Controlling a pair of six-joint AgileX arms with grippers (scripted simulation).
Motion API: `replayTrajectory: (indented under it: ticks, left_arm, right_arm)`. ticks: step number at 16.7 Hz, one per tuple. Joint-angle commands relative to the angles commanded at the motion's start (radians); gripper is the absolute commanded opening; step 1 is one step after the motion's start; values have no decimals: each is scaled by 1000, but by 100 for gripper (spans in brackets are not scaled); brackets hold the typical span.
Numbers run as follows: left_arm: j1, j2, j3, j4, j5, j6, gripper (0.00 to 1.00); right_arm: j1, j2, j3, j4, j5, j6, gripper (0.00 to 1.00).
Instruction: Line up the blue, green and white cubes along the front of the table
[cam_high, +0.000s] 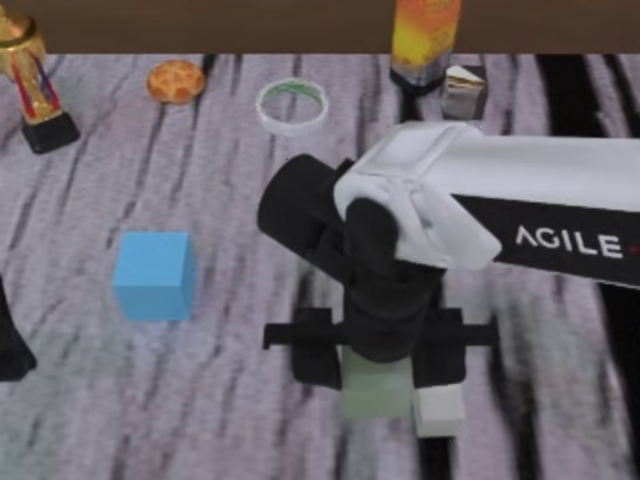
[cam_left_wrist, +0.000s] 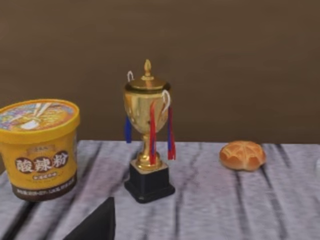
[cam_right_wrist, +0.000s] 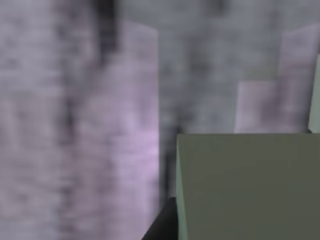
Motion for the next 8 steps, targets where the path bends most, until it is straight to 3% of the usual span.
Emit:
replayTrajectory:
  ticks: [8]
  left_arm:
    - [0,0,0,0,0,0,100]
  right_arm:
    - [6,95,-132,232,1,2,0]
